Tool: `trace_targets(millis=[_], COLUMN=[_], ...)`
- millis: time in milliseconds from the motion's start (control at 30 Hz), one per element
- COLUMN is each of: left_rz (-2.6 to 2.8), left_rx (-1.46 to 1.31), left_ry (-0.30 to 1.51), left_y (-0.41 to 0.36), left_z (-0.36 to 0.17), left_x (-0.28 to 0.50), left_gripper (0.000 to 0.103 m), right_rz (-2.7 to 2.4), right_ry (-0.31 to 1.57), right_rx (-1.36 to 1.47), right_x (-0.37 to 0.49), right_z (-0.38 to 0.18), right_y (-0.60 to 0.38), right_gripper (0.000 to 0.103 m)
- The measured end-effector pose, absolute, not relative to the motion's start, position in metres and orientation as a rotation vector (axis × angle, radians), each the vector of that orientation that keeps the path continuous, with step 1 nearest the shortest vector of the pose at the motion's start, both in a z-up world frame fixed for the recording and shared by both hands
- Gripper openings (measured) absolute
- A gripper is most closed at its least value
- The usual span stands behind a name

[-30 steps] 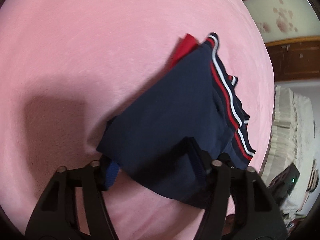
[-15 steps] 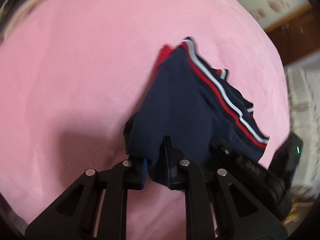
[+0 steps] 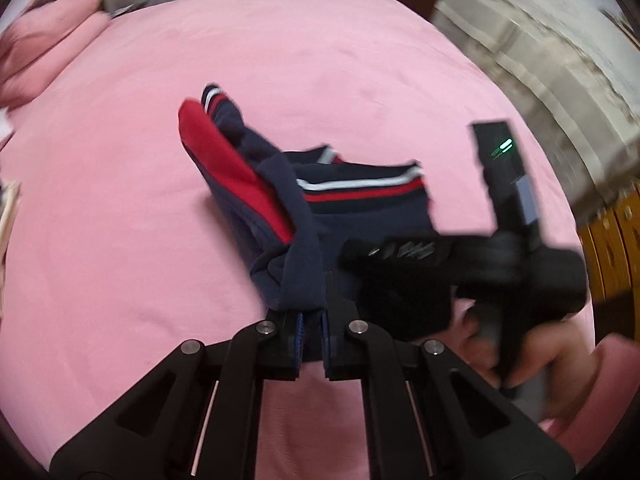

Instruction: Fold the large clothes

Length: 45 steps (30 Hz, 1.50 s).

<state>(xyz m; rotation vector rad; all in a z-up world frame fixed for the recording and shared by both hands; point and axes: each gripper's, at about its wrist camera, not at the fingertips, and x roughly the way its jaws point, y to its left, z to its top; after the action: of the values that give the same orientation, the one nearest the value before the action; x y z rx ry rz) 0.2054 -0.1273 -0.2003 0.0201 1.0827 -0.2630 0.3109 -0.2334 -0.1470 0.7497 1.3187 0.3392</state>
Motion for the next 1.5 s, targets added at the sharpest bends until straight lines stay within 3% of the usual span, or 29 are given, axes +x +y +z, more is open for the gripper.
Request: trace_targets(millis=[167,300,367,433,500,533,833,1067,1133,1167,1500], left_rz=[-0.373,-0.42,-0.412,-0.416,-0.384,-0.367,-0.176,-0.086,-0.066,-0.053,-0.011], left_rx=[0.133,0.188,0.232,0.246,0.241,0.235,0.201,0.152,0.139,0.131,0.112], left_ry=[1.072,1.262,1.341,1.418,1.444,1.446,1.539,1.487,1.485,1.486,1.495], left_y=[-0.169,-0.199,-0.207,-0.206,-0.194,-0.187,-0.118,-0.084,-0.079,-0.078,-0.062], left_z=[-0.21,-0.236,-0.243,-0.245,-0.24,-0.234,-0.213,-0.183,-0.181,-0.18,-0.176], left_x=[0.196,0.196,0.196,0.191,0.181,0.176,0.159,0.162,0.164,0.169,0.185], left_gripper=[0.005,0.006,0.017,0.048,0.062,0.064,0.066,0.066,0.066,0.066,0.066], right_rz=[0.317,0.29,0.247,0.215,0.206,0.212,0.404,0.294,0.336,0.356,0.16], right_ry=[1.285,1.273,1.259,1.253,1.244,1.232,1.197,1.342,1.331,1.314,1.207], right_rx=[0.822,0.812,0.827,0.855,0.882,0.896,0.835,0.669,0.726,0.749,0.73], right_x=[0.282,0.256,0.25,0.245,0.238,0.237,0.284,0.312,0.311,0.309,0.27], right_z=[-0.123,-0.113,-0.112,-0.108,-0.101,-0.098,-0.093,-0.112,-0.113,-0.112,-0.088], right_y=[-0.306,-0.324,-0.33,-0.335,-0.35,-0.35,-0.283,-0.251,-0.249,-0.249,-0.284], right_gripper=[0.001,0.002,0.005,0.018,0.029,0.031,0.032,0.03,0.008,0.006,0.005])
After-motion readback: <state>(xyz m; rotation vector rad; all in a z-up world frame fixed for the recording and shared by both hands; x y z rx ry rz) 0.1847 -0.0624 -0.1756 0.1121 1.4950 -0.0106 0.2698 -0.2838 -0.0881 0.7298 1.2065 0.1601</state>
